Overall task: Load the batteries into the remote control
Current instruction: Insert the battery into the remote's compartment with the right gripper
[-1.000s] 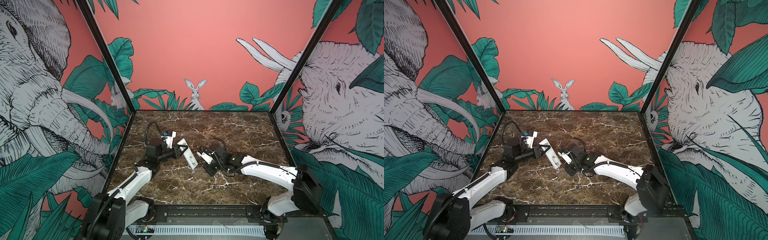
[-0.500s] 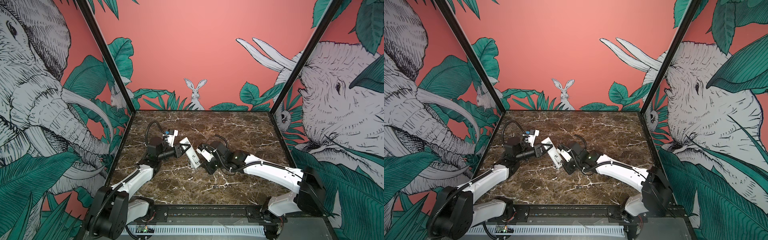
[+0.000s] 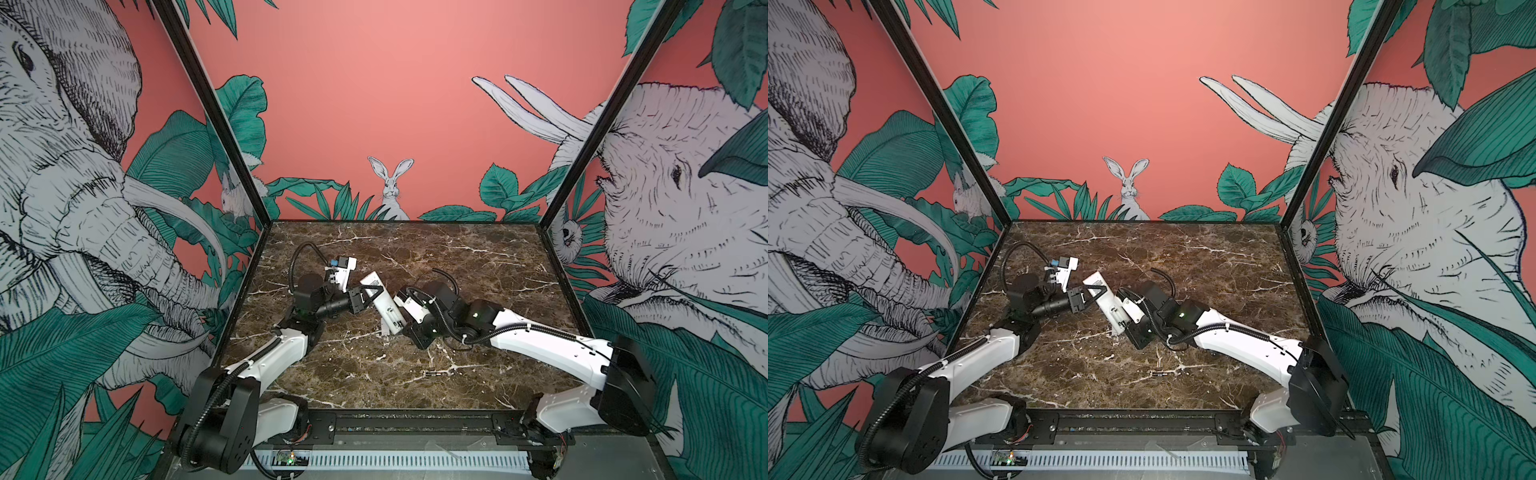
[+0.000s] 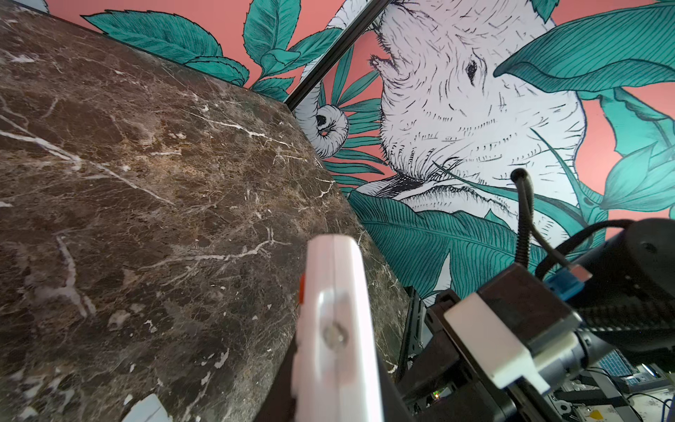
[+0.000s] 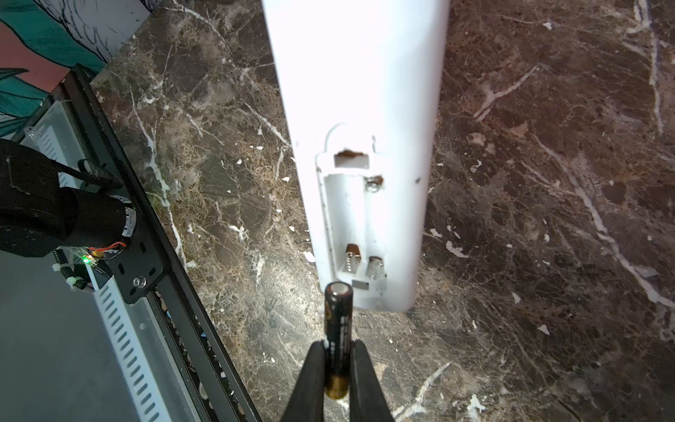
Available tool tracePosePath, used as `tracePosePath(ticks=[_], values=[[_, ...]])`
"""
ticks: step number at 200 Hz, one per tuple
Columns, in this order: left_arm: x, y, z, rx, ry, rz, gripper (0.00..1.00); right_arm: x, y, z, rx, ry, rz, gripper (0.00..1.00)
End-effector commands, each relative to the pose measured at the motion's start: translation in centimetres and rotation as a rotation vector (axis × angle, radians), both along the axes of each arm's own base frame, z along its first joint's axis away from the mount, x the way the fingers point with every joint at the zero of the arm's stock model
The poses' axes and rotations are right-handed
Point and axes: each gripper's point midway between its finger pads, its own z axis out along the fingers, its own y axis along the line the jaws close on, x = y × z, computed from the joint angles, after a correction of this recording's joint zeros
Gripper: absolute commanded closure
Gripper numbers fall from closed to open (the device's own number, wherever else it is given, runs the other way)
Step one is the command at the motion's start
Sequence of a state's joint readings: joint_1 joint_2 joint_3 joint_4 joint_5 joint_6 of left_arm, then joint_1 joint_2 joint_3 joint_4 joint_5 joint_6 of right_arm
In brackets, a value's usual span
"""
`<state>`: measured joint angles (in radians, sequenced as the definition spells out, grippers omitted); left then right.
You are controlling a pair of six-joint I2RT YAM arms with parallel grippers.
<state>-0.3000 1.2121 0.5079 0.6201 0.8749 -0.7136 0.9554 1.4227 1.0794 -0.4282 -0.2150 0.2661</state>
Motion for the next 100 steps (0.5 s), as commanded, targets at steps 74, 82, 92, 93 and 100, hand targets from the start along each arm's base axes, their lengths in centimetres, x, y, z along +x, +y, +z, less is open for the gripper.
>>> tracePosePath(ticks=[74, 82, 92, 93, 100], values=[[-1.1, -0.8, 1.6, -0.044, -0.068, -0.062, 1.0, 1.0, 0.7, 1.3, -0.005, 0.002, -0.048, 0.88], [-1.1, -0.8, 1.8, -0.045, -0.072, -0.063, 1.0, 1.2, 0.6, 1.1, -0.018, 0.003, -0.057, 0.88], [-1.1, -0.8, 1.7, -0.044, -0.072, -0.062, 1.0, 1.3, 0.5, 0.9, -0.03, 0.006, -0.065, 0.88], [-1.1, -0.8, 1.8, -0.044, -0.072, -0.061, 1.0, 1.3, 0.5, 0.9, -0.03, 0.007, -0.066, 0.88], [-1.1, -0.8, 1.8, -0.043, -0.074, -0.061, 1.0, 1.4, 0.4, 0.8, -0.037, 0.011, -0.075, 0.88]])
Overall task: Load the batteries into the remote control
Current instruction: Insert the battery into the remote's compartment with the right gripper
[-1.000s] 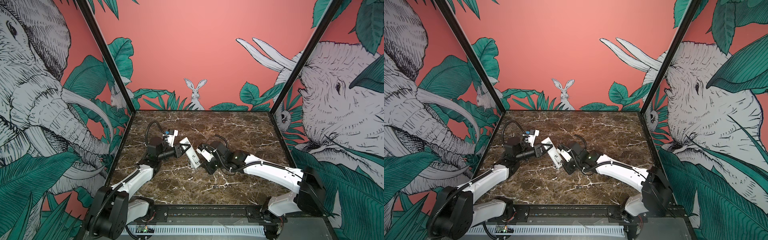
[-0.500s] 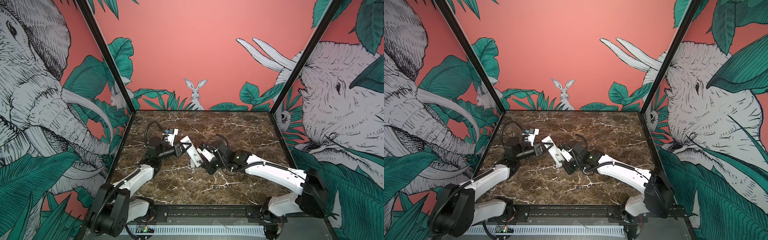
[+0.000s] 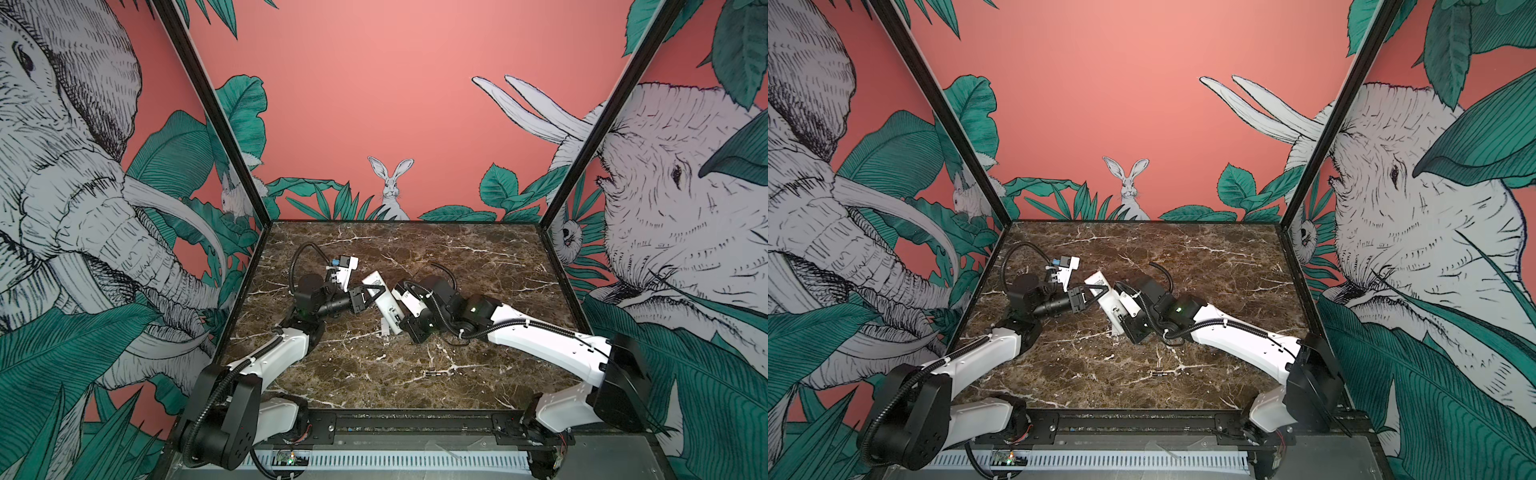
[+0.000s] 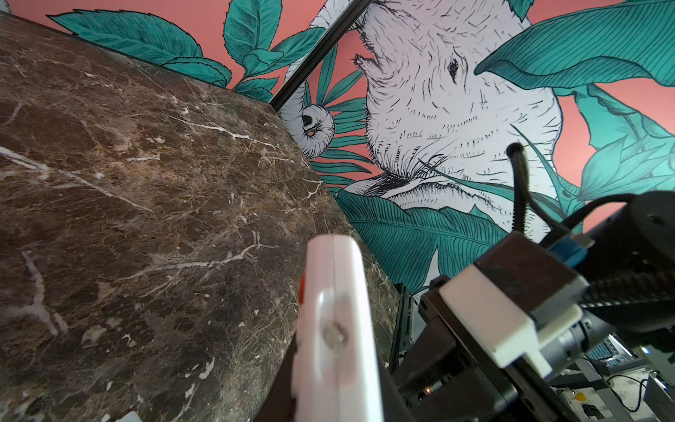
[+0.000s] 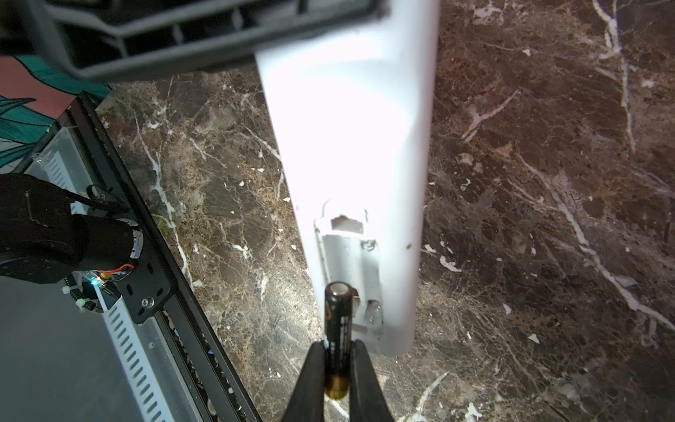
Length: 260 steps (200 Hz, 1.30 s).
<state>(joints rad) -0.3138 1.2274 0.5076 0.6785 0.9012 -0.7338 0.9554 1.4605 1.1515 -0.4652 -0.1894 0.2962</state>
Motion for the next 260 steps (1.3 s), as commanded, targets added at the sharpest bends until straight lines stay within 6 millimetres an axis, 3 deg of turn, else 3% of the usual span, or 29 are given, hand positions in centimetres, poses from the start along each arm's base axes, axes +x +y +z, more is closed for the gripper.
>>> tracePosePath(ticks=[1, 129, 260], values=[[-0.7, -0.2, 1.2, -0.02, -0.054, -0.023, 1.0, 0.4, -0.2, -0.1, -0.03, 0.008, -0.036, 0.88], [-1.2, -0.5, 1.1, -0.022, -0.04, -0.034, 1.0, 2.1, 0.2, -0.6, -0.094, 0.035, -0.1, 0.88], [-2.8, -0.7, 2.7, -0.059, 0.067, -0.106, 1.0, 4.1, -0.3, -1.5, -0.145, -0.102, -0.096, 0.89]])
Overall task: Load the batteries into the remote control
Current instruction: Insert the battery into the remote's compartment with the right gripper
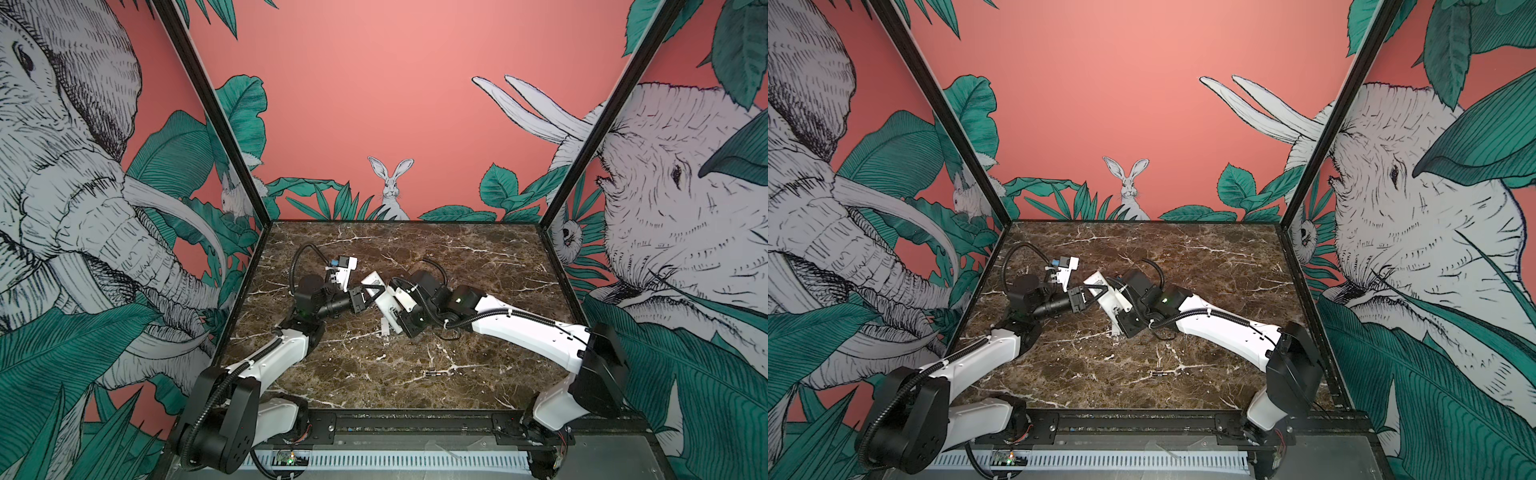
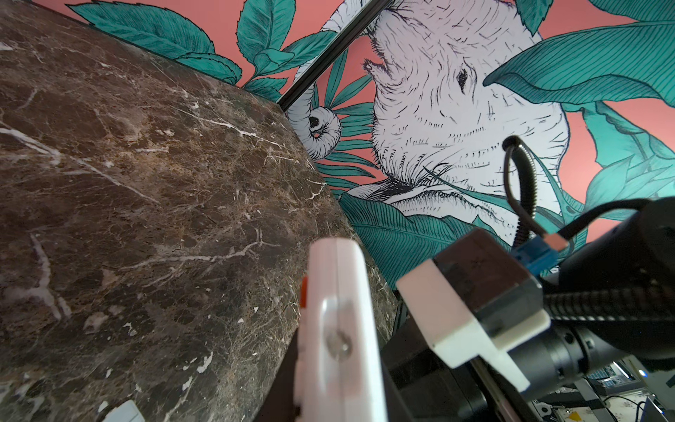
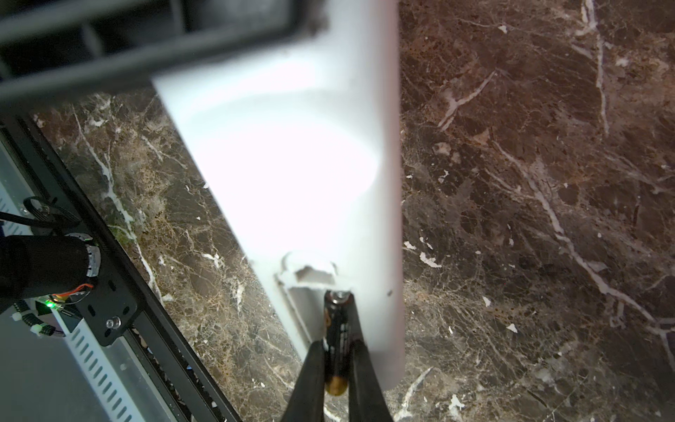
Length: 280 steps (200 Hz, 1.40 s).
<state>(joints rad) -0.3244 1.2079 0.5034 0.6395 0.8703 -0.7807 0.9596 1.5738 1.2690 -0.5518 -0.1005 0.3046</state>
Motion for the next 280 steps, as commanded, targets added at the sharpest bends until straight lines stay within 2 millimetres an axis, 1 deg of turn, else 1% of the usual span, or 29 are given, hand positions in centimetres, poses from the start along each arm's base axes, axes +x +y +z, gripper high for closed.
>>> tracePosePath(ticks=[1, 18, 40, 42, 45, 98, 144, 182, 197, 215, 216, 218, 222, 251, 280], values=[[-2.7, -0.8, 3.0, -0.058, 0.001, -0.13, 1.0, 2.2, -0.8, -0.4, -0.043, -0.098, -0.035, 0.89], [-3.2, -0.7, 3.2, -0.053, 0.01, -0.144, 1.0, 2.4, -0.6, -0.6, -0.047, -0.108, -0.023, 0.89], [-3.9, -0.7, 3.4, -0.049, 0.019, -0.165, 1.0, 2.6, -0.2, -0.2, -0.031, -0.128, -0.009, 0.89], [-3.9, -0.7, 3.4, -0.049, 0.021, -0.168, 1.0, 2.7, -0.1, -1.0, -0.046, -0.117, -0.008, 0.89], [-4.0, -0.7, 3.5, -0.049, 0.02, -0.171, 1.0, 2.8, -0.1, -1.4, -0.054, -0.113, -0.007, 0.89], [-5.2, -0.8, 4.1, -0.053, 0.031, -0.22, 1.0, 3.7, 0.5, -1.8, -0.059, -0.142, 0.011, 0.89], [-5.5, -0.9, 4.6, -0.062, 0.039, -0.252, 1.0, 4.4, 1.0, -2.3, -0.063, -0.165, 0.044, 0.9], [-5.9, -0.9, 4.8, -0.07, 0.043, -0.266, 1.0, 5.1, 1.8, -2.2, -0.061, -0.189, 0.073, 0.9], [-6.0, -0.9, 5.0, -0.073, 0.041, -0.27, 1.0, 5.6, 1.8, -2.2, -0.063, -0.193, 0.06, 0.9], [-6.1, -0.9, 5.0, -0.073, 0.046, -0.273, 1.0, 6.2, 1.4, -2.7, -0.066, -0.18, 0.027, 0.9], [-6.1, -0.9, 5.0, -0.072, 0.046, -0.273, 1.0, 6.3, 1.3, -2.7, -0.066, -0.179, 0.023, 0.9], [-6.1, -0.9, 5.0, -0.072, 0.047, -0.273, 1.0, 6.7, 1.7, -1.9, -0.049, -0.19, 0.016, 0.9], [-6.1, -0.9, 5.0, -0.072, 0.046, -0.274, 1.0, 6.9, 1.8, -1.6, -0.041, -0.189, 0.007, 0.9], [-6.3, -0.8, 4.3, -0.052, 0.061, -0.276, 1.0, 7.9, 1.3, -1.7, -0.04, -0.177, -0.044, 0.91], [-6.4, -0.9, 4.3, -0.057, 0.07, -0.287, 1.0, 8.0, 2.0, -1.4, -0.009, -0.215, -0.001, 0.9]])
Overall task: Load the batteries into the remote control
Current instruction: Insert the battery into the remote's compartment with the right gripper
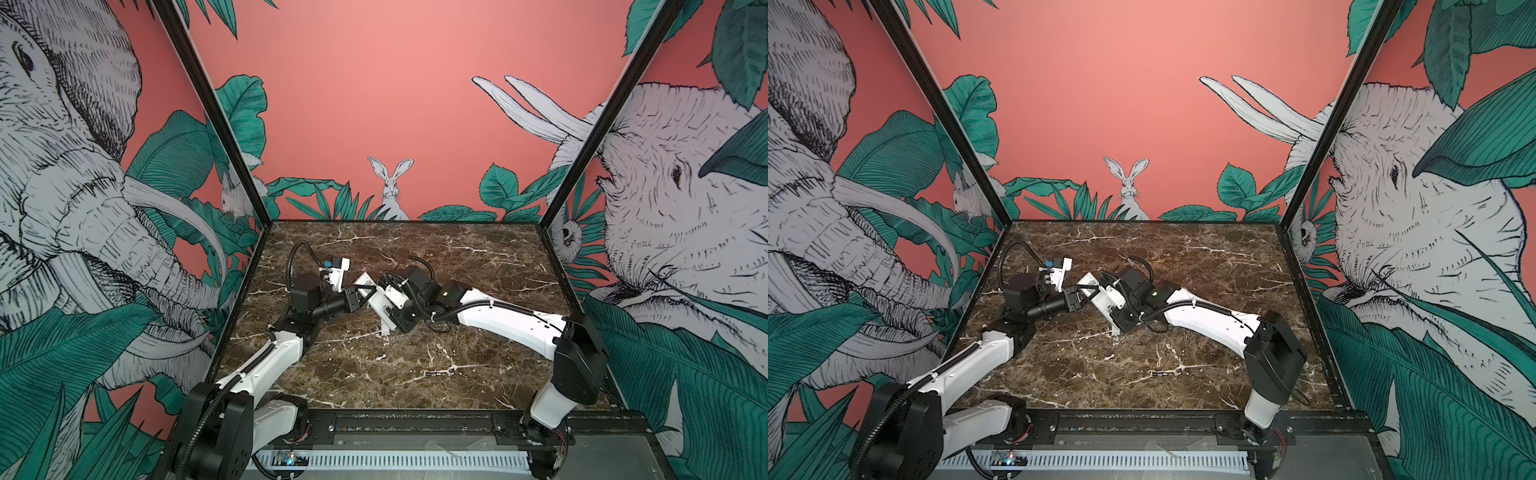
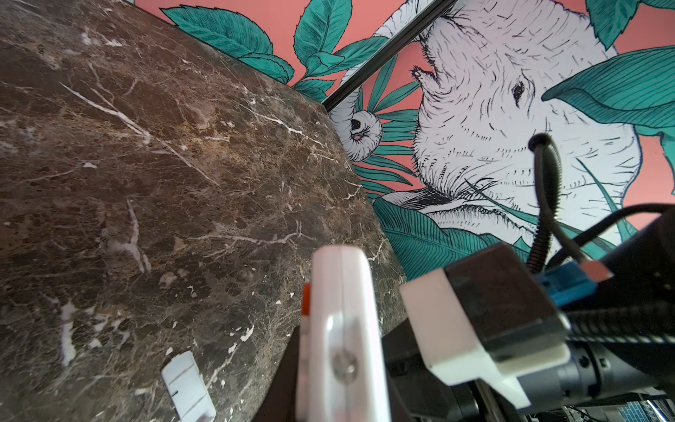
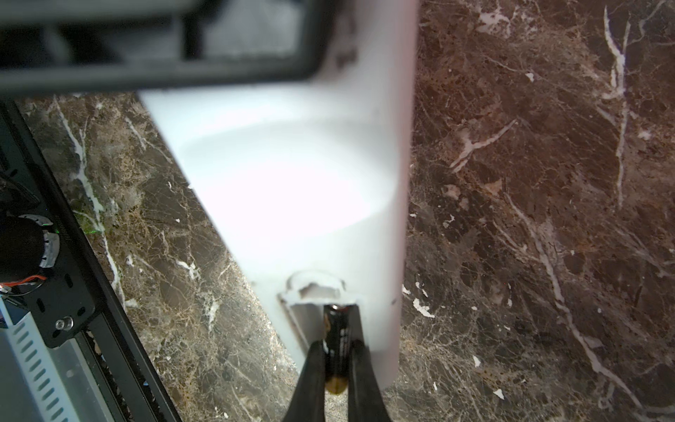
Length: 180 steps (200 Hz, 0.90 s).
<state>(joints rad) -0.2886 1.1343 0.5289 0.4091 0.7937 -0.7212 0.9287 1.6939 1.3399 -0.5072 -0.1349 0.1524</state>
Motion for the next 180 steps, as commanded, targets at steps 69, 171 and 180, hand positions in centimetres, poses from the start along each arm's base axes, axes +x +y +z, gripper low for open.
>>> tracePosePath(ticks=[69, 171, 180], values=[[-7.2, -2.9, 7.4, -0.187, -0.009, -0.401, 1.0, 5.7, -0.1, -3.4, 0.0, -0.178, -0.049, 0.89], [-3.4, -2.3, 4.2, -0.092, 0.0, -0.185, 1.0, 3.2, -0.8, -1.8, 0.015, -0.12, -0.009, 0.79], [-3.0, -2.2, 3.7, -0.085, 0.007, -0.163, 1.0, 3.0, -0.8, -1.9, 0.009, -0.118, -0.008, 0.79]])
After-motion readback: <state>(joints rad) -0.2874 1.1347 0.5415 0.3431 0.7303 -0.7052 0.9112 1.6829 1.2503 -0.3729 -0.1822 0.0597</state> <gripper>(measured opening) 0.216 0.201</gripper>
